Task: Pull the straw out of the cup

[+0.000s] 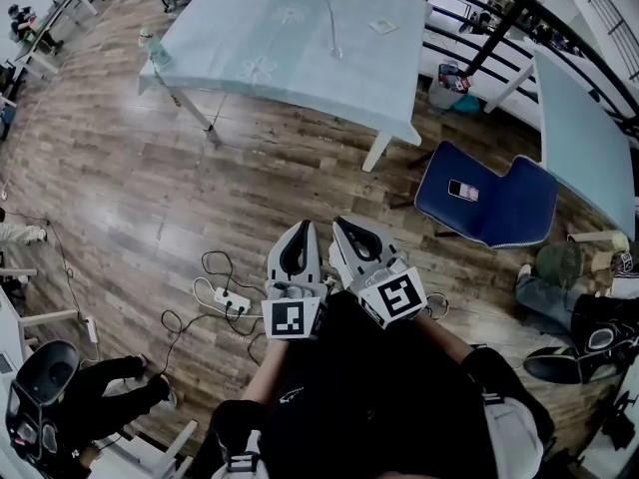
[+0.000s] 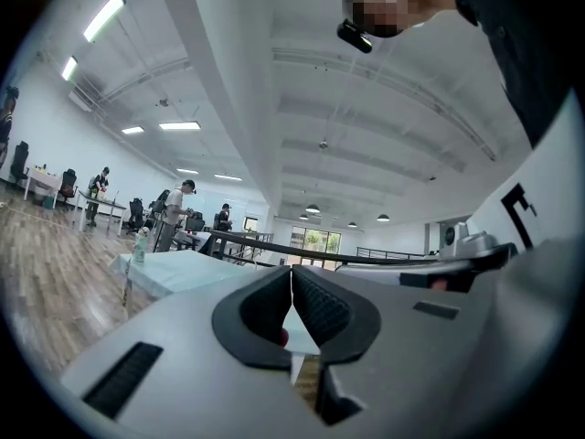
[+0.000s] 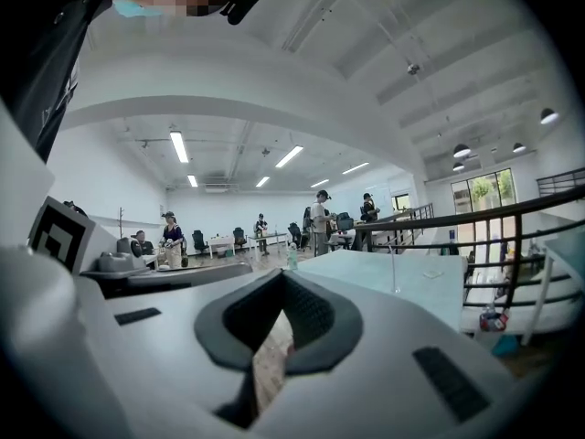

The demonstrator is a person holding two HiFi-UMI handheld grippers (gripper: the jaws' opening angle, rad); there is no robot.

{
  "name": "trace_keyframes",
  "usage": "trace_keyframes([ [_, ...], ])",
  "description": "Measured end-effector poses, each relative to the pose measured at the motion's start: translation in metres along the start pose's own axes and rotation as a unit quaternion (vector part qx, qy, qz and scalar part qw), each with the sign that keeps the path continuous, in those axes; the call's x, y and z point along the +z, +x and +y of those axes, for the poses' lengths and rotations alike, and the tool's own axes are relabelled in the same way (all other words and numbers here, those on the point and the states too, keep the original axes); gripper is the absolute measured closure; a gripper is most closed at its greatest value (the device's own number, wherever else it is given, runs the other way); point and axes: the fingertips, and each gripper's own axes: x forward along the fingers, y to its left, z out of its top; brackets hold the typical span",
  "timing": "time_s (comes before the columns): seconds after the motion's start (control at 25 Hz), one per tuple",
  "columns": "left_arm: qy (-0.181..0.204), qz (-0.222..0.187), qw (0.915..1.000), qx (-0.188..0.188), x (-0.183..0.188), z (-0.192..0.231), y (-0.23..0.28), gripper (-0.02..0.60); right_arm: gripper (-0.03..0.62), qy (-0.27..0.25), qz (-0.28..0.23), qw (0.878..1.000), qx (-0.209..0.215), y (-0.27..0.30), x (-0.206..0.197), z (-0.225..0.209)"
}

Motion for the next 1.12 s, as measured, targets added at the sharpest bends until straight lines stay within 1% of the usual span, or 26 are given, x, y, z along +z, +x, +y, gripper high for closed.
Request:
trace_keyframes([
  [0.16, -0.008, 0.011, 0.9999, 0.007, -0.005, 0.015, 0.019, 0.565, 0.586, 0.011, 0.011, 1.000, 0.001, 0.022, -0.004, -0.011],
  [0.32, -0.001, 0.014, 0.9999, -0.003, 0.000, 0.022, 0.043, 0.565, 0.586, 0.025, 0.015, 1.000, -0.006, 0.045, -0.002, -0.030],
  [0.52, -0.004, 0.023, 0.9997, -0.002, 0.000, 0.037, 0.072, 0.565, 0.586, 0.034, 0.017, 0.999, -0.010, 0.071, 0.001, -0.048],
  [0.6, -0.001, 0.017, 0.9998, -0.002, 0.002, 0.043, 0.088, 0.565, 0.586, 0.027, 0.015, 0.999, -0.010, 0.082, 0.004, -0.059],
  [0.68, -0.006, 0.012, 0.9999, 0.002, 0.007, 0.047, 0.106, 0.565, 0.586, 0.026, 0.012, 1.000, -0.013, 0.093, 0.009, -0.072],
  [0.8, -0.014, 0.015, 0.9998, 0.004, 0.011, 0.050, 0.134, 0.565, 0.586, 0.026, 0.010, 1.000, -0.014, 0.107, 0.019, -0.096],
  [1.04, 0.003, 0.012, 0.9998, 0.014, 0.019, 0.051, 0.177, 0.565, 0.586, 0.026, -0.001, 1.000, -0.015, 0.131, 0.033, -0.136],
  [1.12, 0.000, -0.003, 0.9999, 0.011, 0.022, 0.049, 0.187, 0.565, 0.586, 0.027, -0.004, 1.000, -0.014, 0.138, 0.035, -0.144],
])
